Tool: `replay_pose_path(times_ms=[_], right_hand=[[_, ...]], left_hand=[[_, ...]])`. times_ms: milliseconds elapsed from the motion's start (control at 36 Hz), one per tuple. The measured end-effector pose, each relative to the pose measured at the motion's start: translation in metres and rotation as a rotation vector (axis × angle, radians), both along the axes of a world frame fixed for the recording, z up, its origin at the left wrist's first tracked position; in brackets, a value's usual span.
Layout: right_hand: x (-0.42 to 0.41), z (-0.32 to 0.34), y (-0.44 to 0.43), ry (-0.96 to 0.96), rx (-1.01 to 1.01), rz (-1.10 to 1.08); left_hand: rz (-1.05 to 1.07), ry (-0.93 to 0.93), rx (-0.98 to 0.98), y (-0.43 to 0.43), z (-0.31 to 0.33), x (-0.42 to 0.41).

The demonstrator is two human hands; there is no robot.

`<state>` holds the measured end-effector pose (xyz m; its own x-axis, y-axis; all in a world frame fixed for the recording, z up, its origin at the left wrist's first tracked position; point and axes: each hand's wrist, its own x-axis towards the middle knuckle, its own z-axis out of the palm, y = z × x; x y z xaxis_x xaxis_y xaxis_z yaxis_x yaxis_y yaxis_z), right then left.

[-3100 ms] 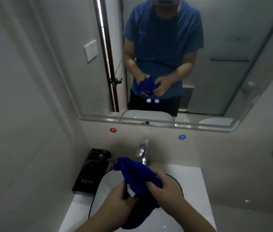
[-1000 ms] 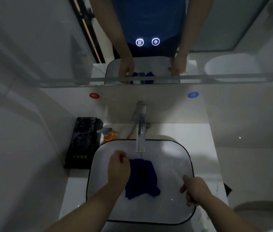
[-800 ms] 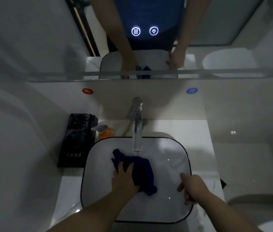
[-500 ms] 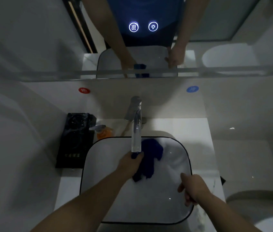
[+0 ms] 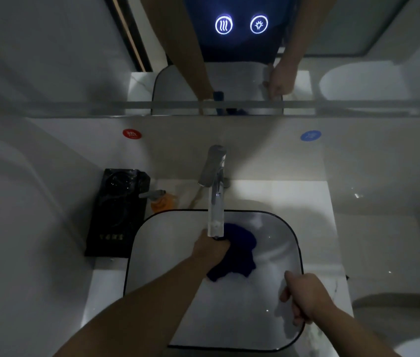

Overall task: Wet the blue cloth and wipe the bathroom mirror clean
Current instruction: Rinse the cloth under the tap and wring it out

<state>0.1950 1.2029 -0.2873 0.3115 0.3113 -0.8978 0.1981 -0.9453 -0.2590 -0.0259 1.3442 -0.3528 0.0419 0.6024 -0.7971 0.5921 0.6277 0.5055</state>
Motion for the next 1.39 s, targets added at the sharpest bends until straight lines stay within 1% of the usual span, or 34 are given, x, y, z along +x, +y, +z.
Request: replay_pose_path(times_ms=[56, 83, 111, 167, 194, 222, 250, 333, 361, 417, 472, 583, 611, 639, 667, 694, 722, 750, 778, 806, 833, 889, 944, 1000, 1056, 1167, 1194, 1222, 1250, 1306, 1333, 1361, 1389], right_hand=[[0.001, 0.001, 0.001, 0.005, 0.000, 0.007], [0.001, 0.002, 0.001, 0.009, -0.001, 0.010], [0.001, 0.002, 0.001, 0.014, -0.001, 0.011], [0.002, 0.001, 0.000, 0.020, 0.002, 0.012], [0.003, 0.001, -0.001, 0.021, 0.003, 0.011], [0.003, 0.001, -0.001, 0.022, 0.003, 0.009], [0.003, 0.001, -0.001, 0.021, 0.006, 0.006], [0.003, 0.000, 0.000, 0.009, 0.017, 0.020], [0.002, 0.000, -0.001, 0.007, 0.017, 0.026], [0.002, -0.001, -0.001, 0.004, 0.013, 0.028], [0.001, -0.001, -0.001, -0.001, 0.007, 0.027], [0.000, 0.004, -0.002, -0.002, 0.017, 0.022], [0.000, 0.006, -0.002, 0.001, 0.021, 0.024], [0.000, 0.007, -0.002, 0.004, 0.024, 0.026], [0.000, 0.008, -0.002, 0.006, 0.028, 0.027], [0.001, 0.008, -0.002, 0.007, 0.037, 0.028], [0.001, 0.008, -0.002, 0.005, 0.048, 0.036], [0.002, 0.007, -0.001, -0.001, 0.062, 0.049], [0.002, 0.007, 0.000, -0.006, 0.077, 0.067], [0.002, 0.008, 0.000, -0.008, 0.088, 0.083], [0.002, 0.008, 0.001, -0.007, 0.092, 0.086], [0.001, 0.010, 0.002, -0.005, 0.094, 0.082], [-0.001, 0.011, 0.002, -0.003, 0.088, 0.072], [-0.002, 0.012, 0.003, -0.007, 0.083, 0.063], [-0.003, 0.013, 0.004, -0.013, 0.074, 0.054], [-0.004, 0.017, 0.003, -0.014, 0.074, 0.036], [-0.004, 0.017, 0.003, -0.010, 0.076, 0.033], [-0.004, 0.017, 0.003, -0.006, 0.079, 0.029], [-0.004, 0.017, 0.003, -0.002, 0.081, 0.022], [-0.003, 0.015, 0.003, 0.003, 0.084, 0.016], [-0.003, 0.014, 0.002, 0.002, 0.085, 0.021], [-0.002, 0.014, 0.002, -0.001, 0.084, 0.026], [-0.002, 0.013, 0.002, -0.004, 0.083, 0.032]], left_hand=[[0.092, -0.098, 0.085, 0.002, 0.004, -0.004], [0.085, -0.069, 0.189, -0.001, 0.003, -0.009], [0.037, 0.052, 0.363, -0.008, 0.000, -0.016], [-0.181, 0.394, 0.701, -0.027, -0.008, -0.027], [-0.303, 0.500, 0.813, -0.035, -0.011, -0.030], [-0.405, 0.536, 0.853, -0.042, -0.013, -0.030], [-0.479, 0.551, 0.848, -0.047, -0.012, -0.028], [-0.597, 0.638, 0.635, -0.048, -0.018, -0.021], [-0.623, 0.675, 0.597, -0.045, -0.019, -0.018], [-0.677, 0.683, 0.490, -0.033, -0.017, -0.009], [-0.658, 0.563, 0.374, -0.019, -0.018, -0.008], [-0.433, 0.127, 0.136, -0.004, -0.008, -0.016], [-0.356, 0.065, 0.129, -0.003, -0.006, -0.019], [-0.280, 0.045, 0.173, -0.004, -0.002, -0.020], [-0.231, 0.083, 0.301, -0.005, -0.001, -0.022], [-0.233, 0.198, 0.485, -0.006, -0.001, -0.024], [-0.281, 0.349, 0.661, -0.010, -0.005, -0.025], [-0.319, 0.457, 0.790, -0.014, -0.006, -0.025], [-0.358, 0.514, 0.845, -0.018, -0.005, -0.023], [-0.385, 0.545, 0.842, -0.021, -0.002, -0.019], [-0.408, 0.566, 0.793, -0.024, -0.005, -0.015], [-0.438, 0.636, 0.612, -0.028, -0.010, -0.008], [-0.456, 0.661, 0.496, -0.022, -0.011, -0.004], [-0.520, 0.664, 0.401, -0.014, -0.008, -0.001], [-0.493, 0.570, 0.339, -0.003, 0.000, -0.002], [-0.197, 0.169, 0.181, 0.010, 0.010, -0.013], [-0.143, 0.098, 0.199, 0.012, 0.010, -0.016], [-0.117, 0.067, 0.250, 0.013, 0.012, -0.018], [-0.126, 0.108, 0.357, 0.012, 0.014, -0.019], [-0.229, 0.352, 0.669, 0.002, 0.013, -0.020], [-0.281, 0.462, 0.770, -0.005, 0.012, -0.017], [-0.312, 0.524, 0.796, -0.011, 0.013, -0.013], [-0.329, 0.559, 0.755, -0.017, 0.015, -0.007]])
